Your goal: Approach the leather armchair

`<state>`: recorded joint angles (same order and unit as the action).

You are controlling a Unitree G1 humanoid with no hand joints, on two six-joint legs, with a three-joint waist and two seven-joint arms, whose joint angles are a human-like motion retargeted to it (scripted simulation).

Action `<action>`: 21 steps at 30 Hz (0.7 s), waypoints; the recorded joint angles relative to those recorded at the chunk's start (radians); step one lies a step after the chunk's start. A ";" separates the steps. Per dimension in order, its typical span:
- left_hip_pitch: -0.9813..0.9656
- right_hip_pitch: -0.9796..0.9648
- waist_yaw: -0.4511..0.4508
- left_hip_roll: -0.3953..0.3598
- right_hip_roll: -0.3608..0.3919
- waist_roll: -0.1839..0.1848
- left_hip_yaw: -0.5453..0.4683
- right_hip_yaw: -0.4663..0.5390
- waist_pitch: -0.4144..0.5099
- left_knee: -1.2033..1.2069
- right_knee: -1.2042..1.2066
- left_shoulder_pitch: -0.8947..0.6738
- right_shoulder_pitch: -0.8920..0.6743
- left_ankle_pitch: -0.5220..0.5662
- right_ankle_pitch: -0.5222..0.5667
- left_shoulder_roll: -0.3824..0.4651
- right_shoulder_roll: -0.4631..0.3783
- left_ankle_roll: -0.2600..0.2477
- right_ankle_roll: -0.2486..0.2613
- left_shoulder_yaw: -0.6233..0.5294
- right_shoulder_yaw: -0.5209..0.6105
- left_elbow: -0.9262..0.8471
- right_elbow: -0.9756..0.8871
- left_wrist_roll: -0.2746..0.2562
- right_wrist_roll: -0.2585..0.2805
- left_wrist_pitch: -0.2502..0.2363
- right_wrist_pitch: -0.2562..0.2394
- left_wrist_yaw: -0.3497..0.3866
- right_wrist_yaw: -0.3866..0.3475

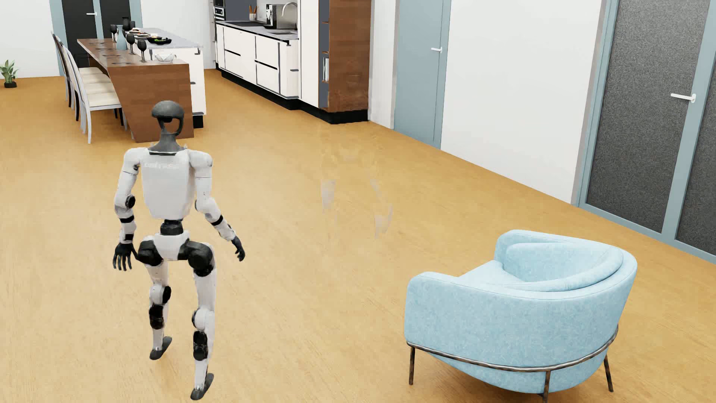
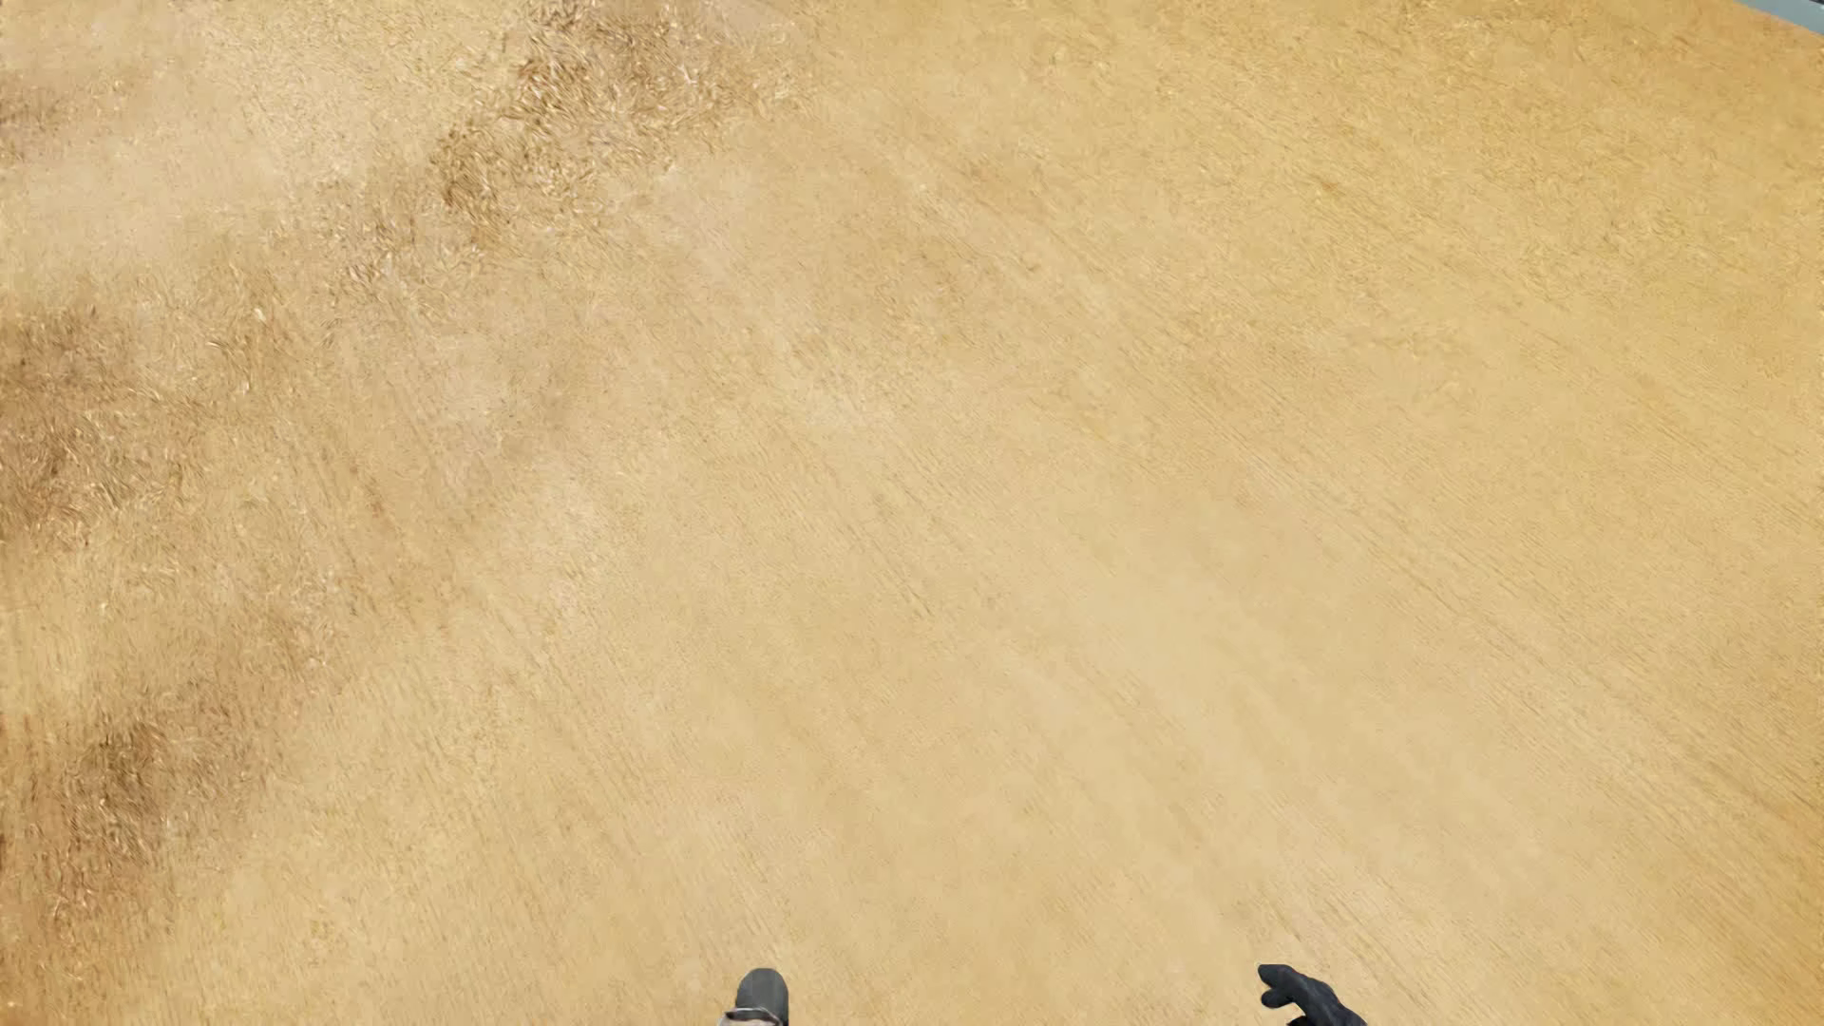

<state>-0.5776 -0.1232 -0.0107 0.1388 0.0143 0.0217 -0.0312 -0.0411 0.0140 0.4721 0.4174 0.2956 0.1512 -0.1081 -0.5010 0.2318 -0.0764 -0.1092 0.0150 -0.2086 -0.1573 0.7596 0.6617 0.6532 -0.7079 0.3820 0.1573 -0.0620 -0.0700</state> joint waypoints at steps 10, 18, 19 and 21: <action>0.271 -0.425 -0.042 -0.053 -0.218 -0.070 0.275 0.018 0.025 0.032 0.779 -0.200 0.125 -0.215 0.329 0.027 0.002 0.081 0.027 -0.021 0.026 -0.131 0.046 0.088 0.010 -0.053 0.063 0.067 0.071; 0.498 -0.510 -0.092 -0.078 -0.166 -0.074 0.436 -0.395 -0.005 -0.049 0.042 -0.355 0.188 -0.362 0.324 0.045 0.036 0.040 0.140 -0.035 -0.062 -0.308 0.040 0.019 0.048 -0.088 0.097 0.081 0.037; 0.525 -0.492 -0.096 -0.076 -0.153 -0.070 0.442 -0.407 -0.008 -0.045 0.014 -0.378 0.200 -0.370 0.341 0.039 0.043 0.024 0.056 -0.053 -0.060 -0.284 0.048 0.017 0.044 -0.083 0.098 0.082 0.045; 0.561 -0.466 -0.104 -0.057 -0.131 -0.062 0.433 -0.382 -0.010 0.025 0.067 -0.405 0.218 -0.340 0.301 0.014 0.052 -0.025 -0.165 -0.084 -0.048 -0.200 0.068 0.017 0.030 -0.066 0.099 0.104 0.069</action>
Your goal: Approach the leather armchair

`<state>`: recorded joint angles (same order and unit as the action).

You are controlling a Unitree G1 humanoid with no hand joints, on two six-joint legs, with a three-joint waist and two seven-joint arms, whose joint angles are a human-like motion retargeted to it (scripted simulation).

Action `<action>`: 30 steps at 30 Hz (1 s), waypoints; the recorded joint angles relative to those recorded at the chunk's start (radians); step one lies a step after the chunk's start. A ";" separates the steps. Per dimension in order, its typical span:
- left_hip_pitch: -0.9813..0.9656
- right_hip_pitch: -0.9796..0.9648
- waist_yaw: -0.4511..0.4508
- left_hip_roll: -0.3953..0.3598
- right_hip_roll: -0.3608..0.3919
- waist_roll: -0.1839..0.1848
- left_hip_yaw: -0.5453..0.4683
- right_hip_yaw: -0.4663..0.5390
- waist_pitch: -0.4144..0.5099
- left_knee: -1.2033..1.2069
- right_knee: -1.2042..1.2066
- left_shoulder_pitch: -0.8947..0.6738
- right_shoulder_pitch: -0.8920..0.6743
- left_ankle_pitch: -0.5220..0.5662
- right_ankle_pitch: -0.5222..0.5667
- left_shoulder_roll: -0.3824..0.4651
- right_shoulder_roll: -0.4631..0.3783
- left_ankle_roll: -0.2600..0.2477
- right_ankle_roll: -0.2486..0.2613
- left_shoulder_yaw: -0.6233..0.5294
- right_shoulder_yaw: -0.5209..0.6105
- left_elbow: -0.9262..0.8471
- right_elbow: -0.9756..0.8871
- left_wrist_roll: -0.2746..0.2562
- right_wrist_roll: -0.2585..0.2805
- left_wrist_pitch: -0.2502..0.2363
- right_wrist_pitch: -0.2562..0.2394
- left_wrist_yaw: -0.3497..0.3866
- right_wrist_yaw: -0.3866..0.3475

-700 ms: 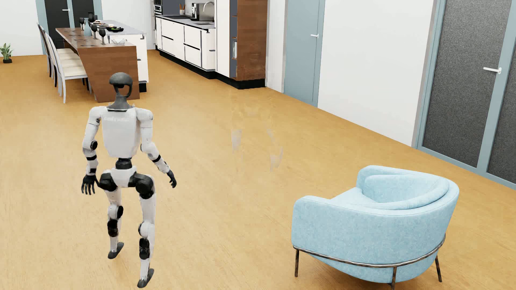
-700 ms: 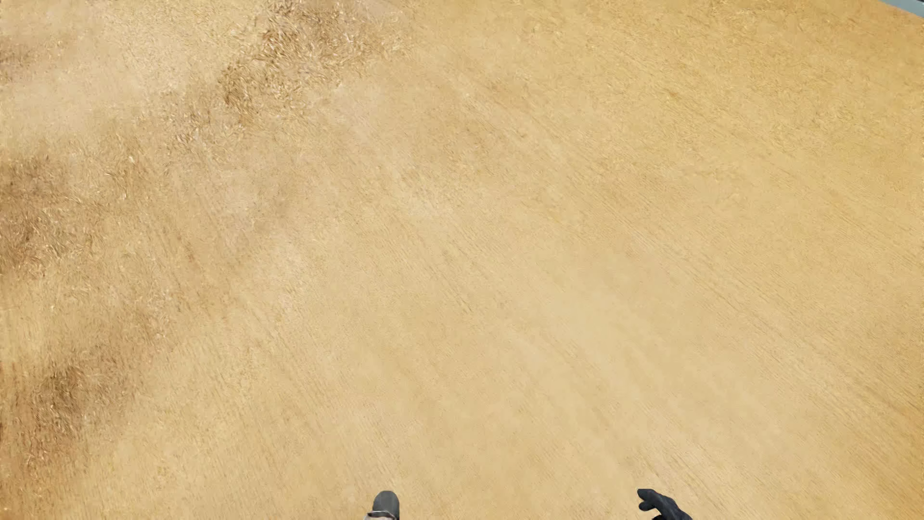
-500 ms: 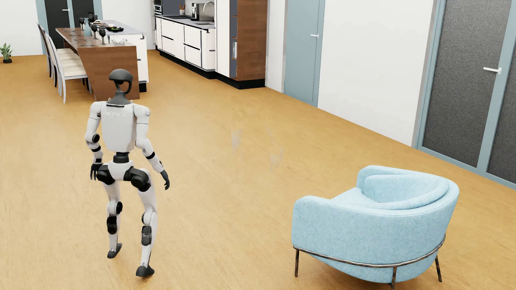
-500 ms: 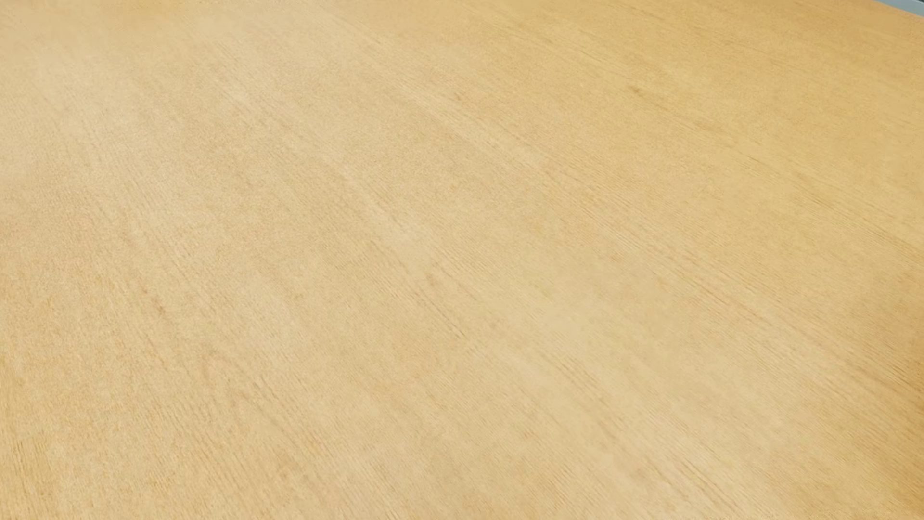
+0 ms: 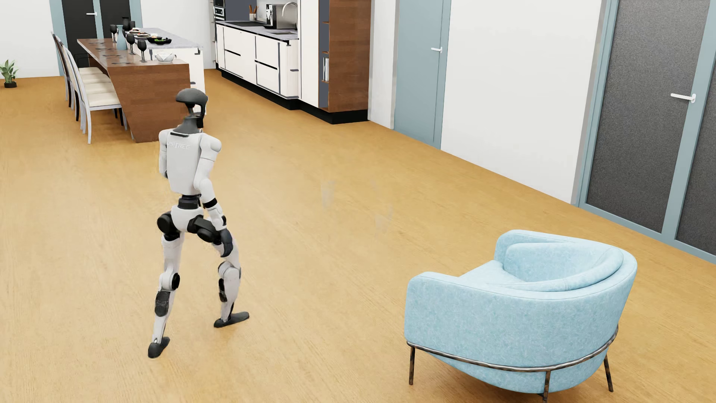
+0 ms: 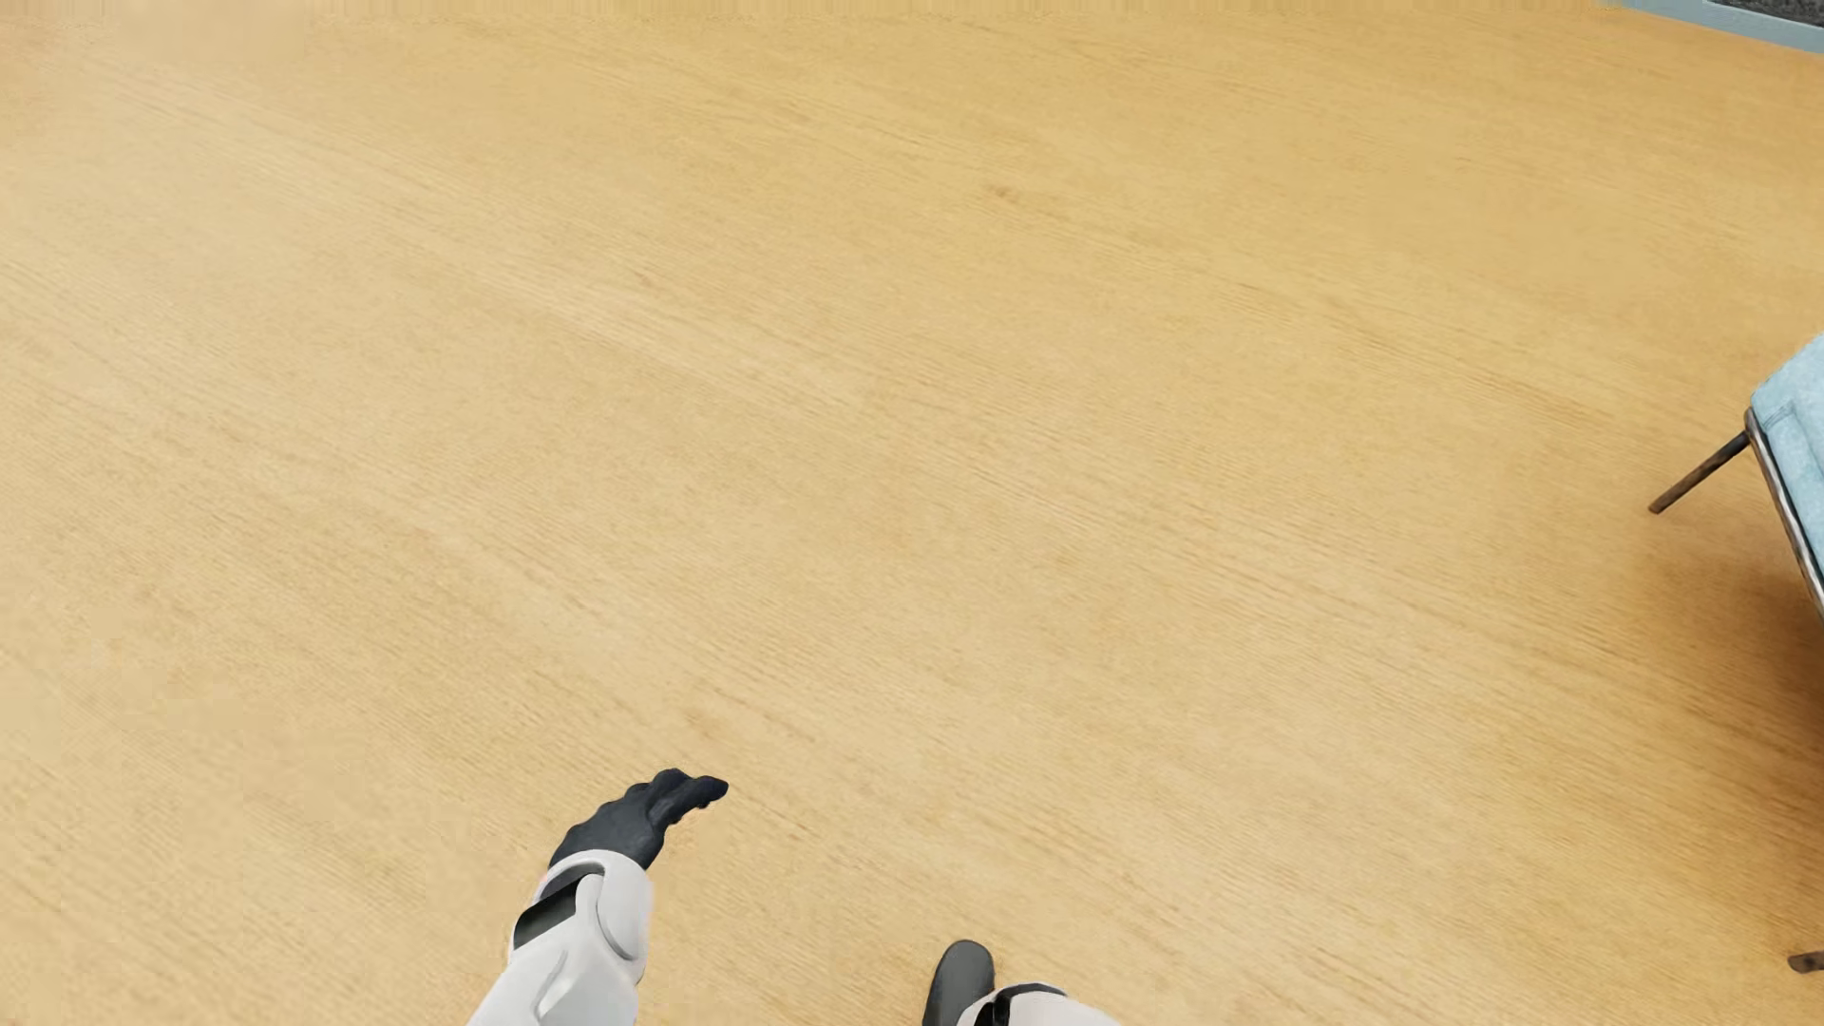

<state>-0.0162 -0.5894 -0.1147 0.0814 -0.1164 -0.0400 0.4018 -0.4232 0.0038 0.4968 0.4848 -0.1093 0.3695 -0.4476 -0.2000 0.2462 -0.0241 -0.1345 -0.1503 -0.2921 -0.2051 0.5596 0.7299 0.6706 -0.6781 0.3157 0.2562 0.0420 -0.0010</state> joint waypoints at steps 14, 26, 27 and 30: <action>-0.620 0.435 0.109 0.108 0.103 0.056 -0.284 0.251 0.006 0.111 -0.091 0.344 -0.173 0.332 -0.277 -0.007 -0.063 0.011 0.166 0.068 0.069 0.260 -0.151 -0.076 -0.003 0.071 -0.140 -0.073 -0.064; -0.274 -0.030 0.023 -0.081 -0.114 -0.016 -0.196 0.275 0.031 -0.022 0.727 0.108 -0.029 0.132 0.009 -0.033 -0.049 0.118 0.154 0.003 0.077 0.106 -0.059 0.068 -0.011 0.018 -0.018 -0.028 0.050; -0.240 -0.065 0.016 -0.088 -0.083 -0.015 -0.177 0.238 0.028 -0.026 0.639 0.074 -0.013 0.099 -0.012 -0.025 -0.040 0.119 0.213 -0.002 0.058 0.067 -0.059 0.070 -0.008 0.005 -0.012 -0.016 0.046; -0.133 -0.074 0.003 -0.114 -0.008 -0.013 -0.107 0.074 0.013 -0.056 0.197 -0.009 0.023 0.016 -0.029 -0.003 0.002 0.113 0.305 -0.001 -0.007 -0.026 -0.054 0.056 0.015 -0.026 0.003 0.020 -0.022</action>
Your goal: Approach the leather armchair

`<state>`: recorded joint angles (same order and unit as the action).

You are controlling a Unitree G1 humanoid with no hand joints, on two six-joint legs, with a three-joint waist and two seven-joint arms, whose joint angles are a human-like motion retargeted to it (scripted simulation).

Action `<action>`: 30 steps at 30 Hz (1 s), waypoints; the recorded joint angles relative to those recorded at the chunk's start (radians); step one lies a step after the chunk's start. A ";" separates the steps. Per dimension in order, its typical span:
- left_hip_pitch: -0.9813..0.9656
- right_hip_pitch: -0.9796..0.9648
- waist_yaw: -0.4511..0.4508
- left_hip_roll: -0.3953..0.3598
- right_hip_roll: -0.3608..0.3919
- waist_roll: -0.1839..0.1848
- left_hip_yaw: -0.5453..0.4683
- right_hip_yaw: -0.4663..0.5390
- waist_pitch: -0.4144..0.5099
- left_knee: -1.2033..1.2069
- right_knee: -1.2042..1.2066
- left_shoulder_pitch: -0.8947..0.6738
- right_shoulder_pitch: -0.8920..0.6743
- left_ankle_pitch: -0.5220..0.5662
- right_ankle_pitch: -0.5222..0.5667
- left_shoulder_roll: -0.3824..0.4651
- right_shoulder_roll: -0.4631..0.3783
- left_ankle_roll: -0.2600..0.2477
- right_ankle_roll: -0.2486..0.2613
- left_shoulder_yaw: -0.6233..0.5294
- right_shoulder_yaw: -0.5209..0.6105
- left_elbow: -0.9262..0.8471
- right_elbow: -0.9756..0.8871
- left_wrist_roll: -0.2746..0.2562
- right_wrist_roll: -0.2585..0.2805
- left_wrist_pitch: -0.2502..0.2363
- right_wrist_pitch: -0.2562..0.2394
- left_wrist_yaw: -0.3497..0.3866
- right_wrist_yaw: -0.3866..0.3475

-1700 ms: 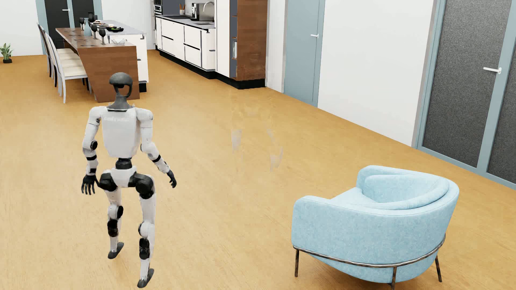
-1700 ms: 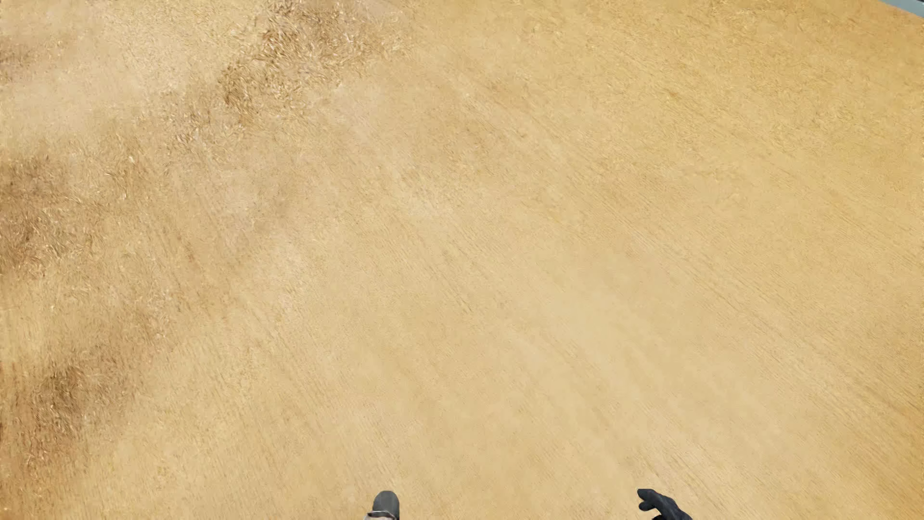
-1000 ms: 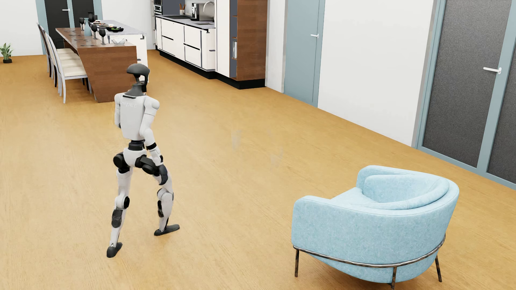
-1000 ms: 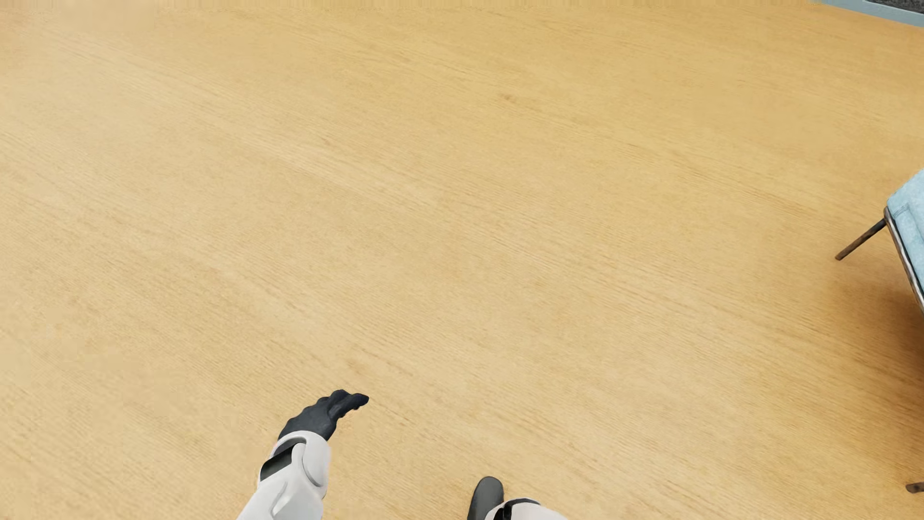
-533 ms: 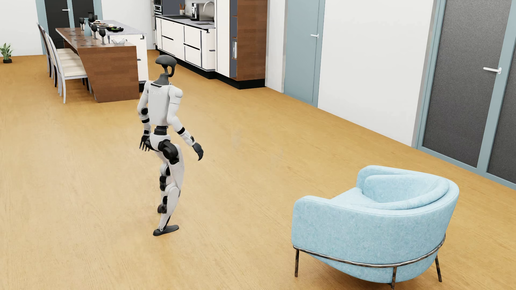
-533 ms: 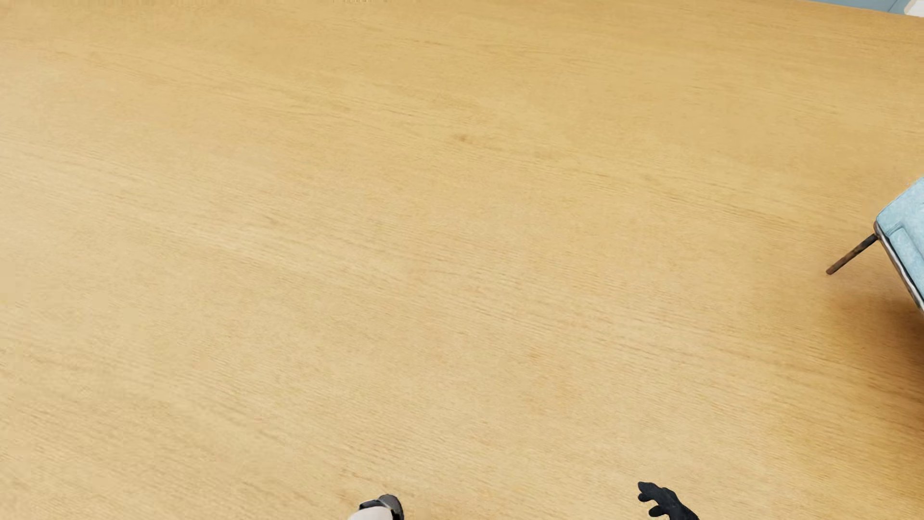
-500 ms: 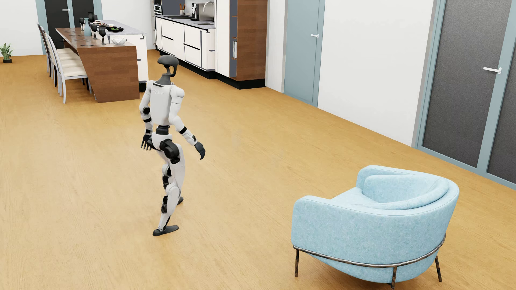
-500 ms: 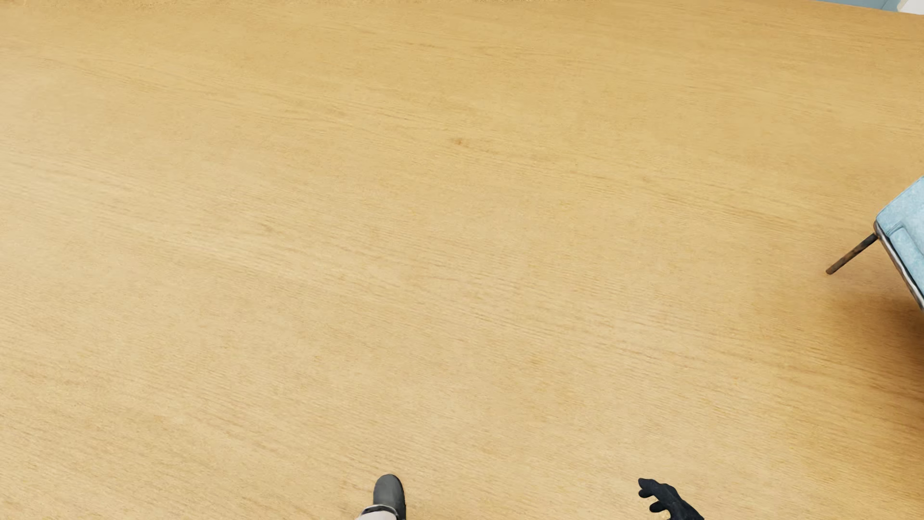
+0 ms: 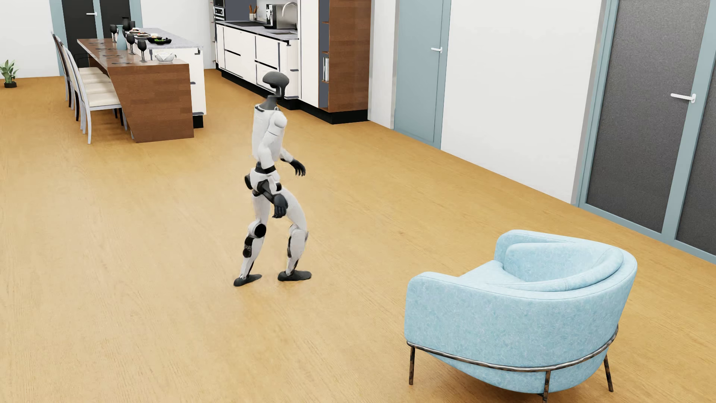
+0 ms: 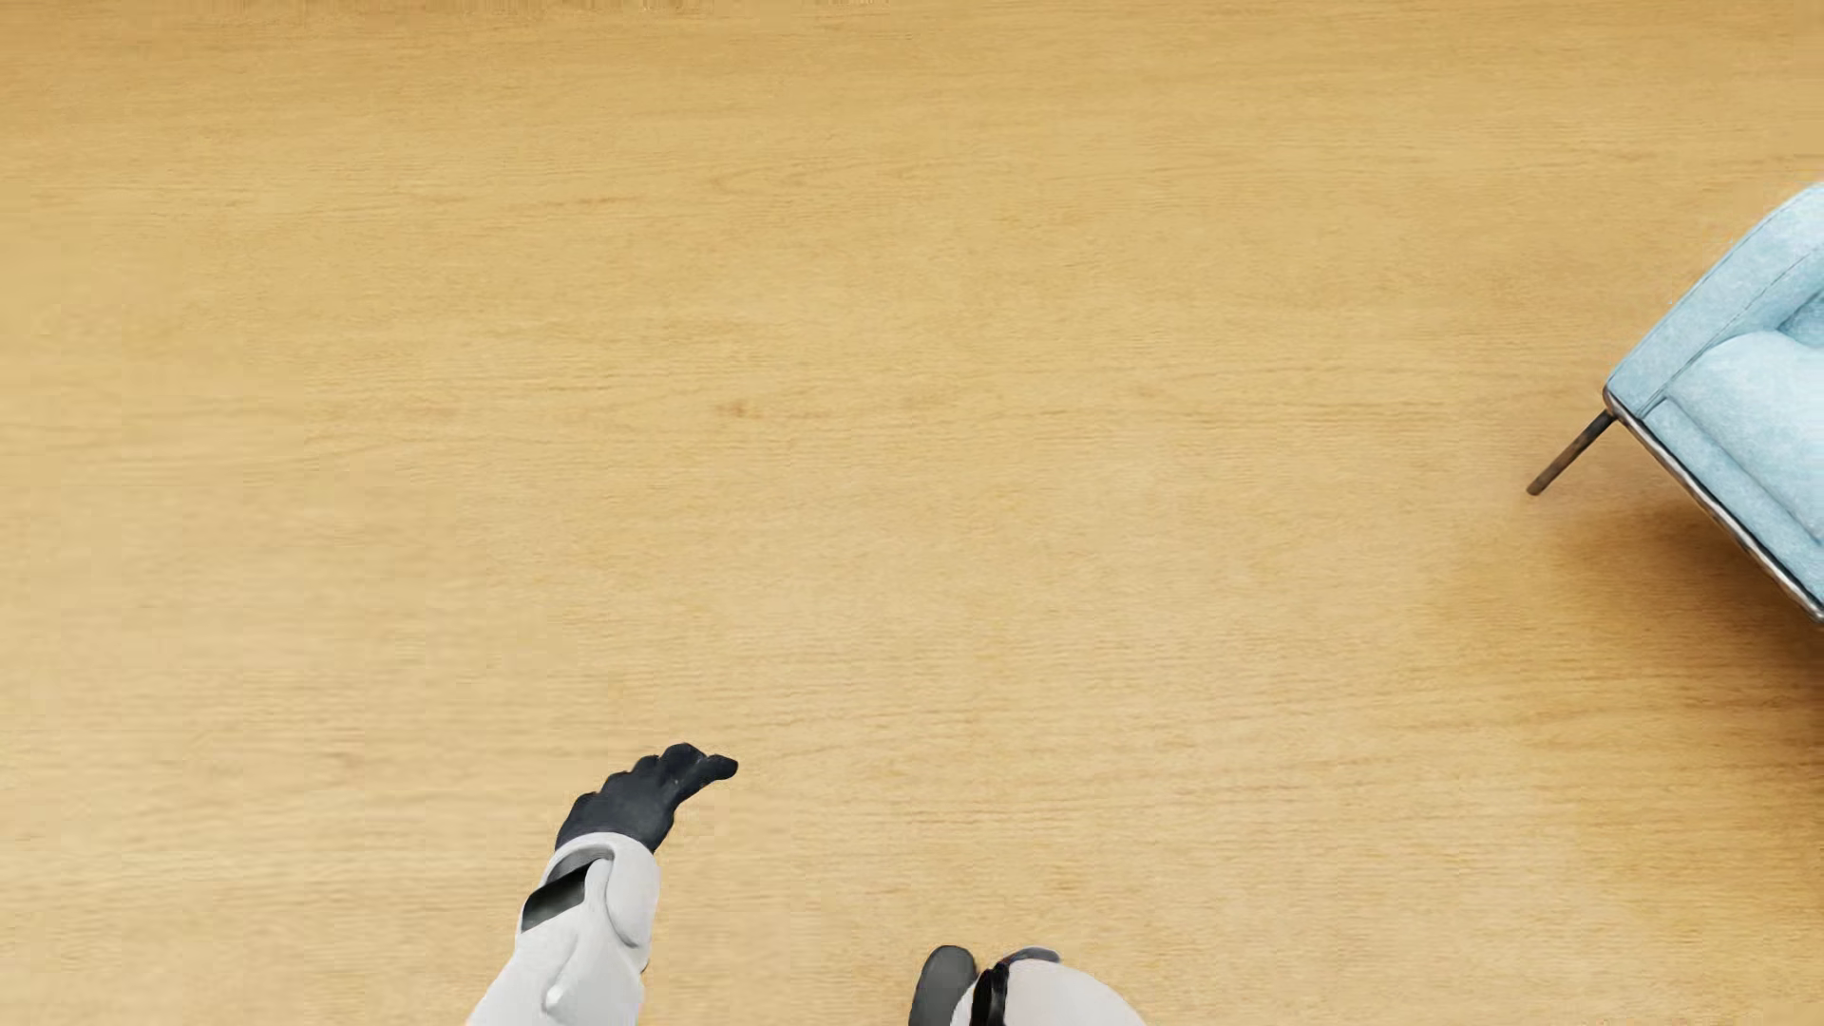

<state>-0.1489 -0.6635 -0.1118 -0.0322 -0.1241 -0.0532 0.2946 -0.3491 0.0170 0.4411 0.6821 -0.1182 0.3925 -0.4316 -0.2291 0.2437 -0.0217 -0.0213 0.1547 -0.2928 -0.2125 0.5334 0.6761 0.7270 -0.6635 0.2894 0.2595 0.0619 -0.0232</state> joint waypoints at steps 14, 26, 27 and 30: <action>-0.429 0.380 0.034 0.330 0.174 0.066 -0.093 0.254 -0.003 0.782 -0.194 0.244 -0.179 0.330 -0.164 -0.023 -0.007 -0.127 -0.259 -0.014 0.057 0.315 -0.084 -0.141 -0.044 0.094 -0.121 -0.045 -0.046; -0.271 0.296 0.088 0.185 -0.157 0.060 -0.120 0.342 0.002 0.073 -0.006 0.232 -0.189 0.194 -0.189 -0.040 -0.036 -0.119 -0.169 -0.155 0.291 0.278 -0.254 0.038 0.027 0.118 -0.227 -0.030 -0.162; -0.239 0.296 0.086 0.169 -0.202 0.053 -0.060 0.210 -0.001 0.040 0.004 0.232 -0.181 0.195 -0.197 -0.020 -0.057 -0.099 -0.173 -0.146 0.331 0.231 -0.237 0.039 0.008 0.104 -0.231 -0.016 -0.111; -0.161 0.280 0.090 0.149 -0.124 0.041 0.126 0.132 -0.009 -0.002 0.106 0.345 -0.207 0.172 -0.232 -0.011 -0.121 -0.054 0.007 0.015 0.410 0.001 -0.208 -0.101 -0.086 0.013 -0.234 0.050 0.071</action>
<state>-0.3100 -0.3831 -0.0222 0.1170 -0.2482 -0.0117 0.4206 -0.2172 0.0078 0.4393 0.7876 0.2272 0.1856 -0.2593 -0.4615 0.2325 -0.1432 -0.0757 0.1618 -0.2774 0.1978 0.5341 0.4678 0.6256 -0.7495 0.3022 0.0254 0.1121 0.0477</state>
